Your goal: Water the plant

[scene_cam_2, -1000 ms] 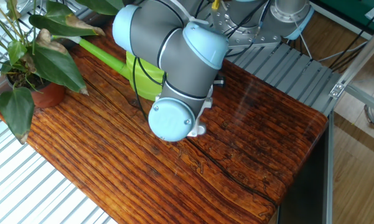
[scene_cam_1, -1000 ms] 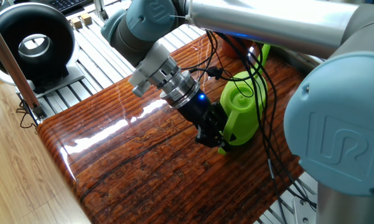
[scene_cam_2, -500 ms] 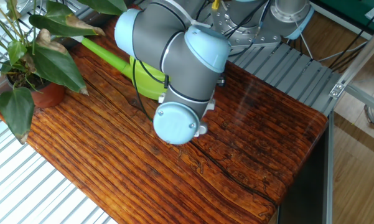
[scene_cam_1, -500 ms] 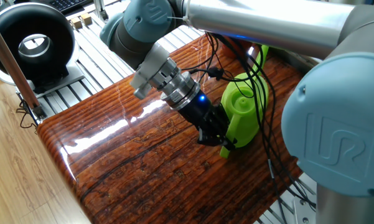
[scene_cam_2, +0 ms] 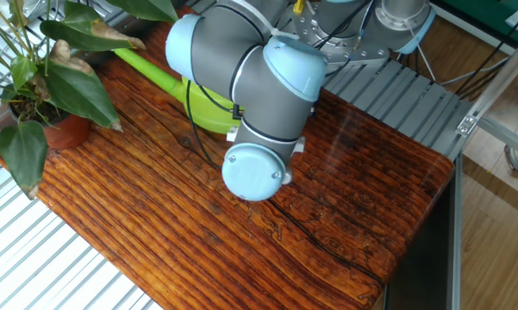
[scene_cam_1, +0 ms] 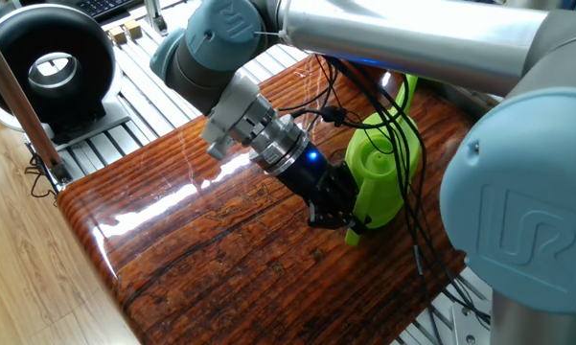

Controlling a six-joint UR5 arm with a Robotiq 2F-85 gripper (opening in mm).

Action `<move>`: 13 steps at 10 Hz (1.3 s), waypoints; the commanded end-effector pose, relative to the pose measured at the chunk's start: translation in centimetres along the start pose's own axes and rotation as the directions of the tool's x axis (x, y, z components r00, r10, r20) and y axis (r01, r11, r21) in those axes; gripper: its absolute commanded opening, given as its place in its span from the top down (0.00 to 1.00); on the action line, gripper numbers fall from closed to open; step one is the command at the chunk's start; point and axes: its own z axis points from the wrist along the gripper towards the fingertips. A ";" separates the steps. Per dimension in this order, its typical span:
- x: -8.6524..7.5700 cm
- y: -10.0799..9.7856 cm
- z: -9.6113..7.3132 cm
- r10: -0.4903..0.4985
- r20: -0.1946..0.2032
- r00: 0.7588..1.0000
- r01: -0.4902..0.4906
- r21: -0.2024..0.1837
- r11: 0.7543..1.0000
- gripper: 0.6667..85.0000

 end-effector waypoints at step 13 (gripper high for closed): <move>5.1 2.5 0.5 -0.228 0.056 0.972 0.214 0.189 0.958 0.99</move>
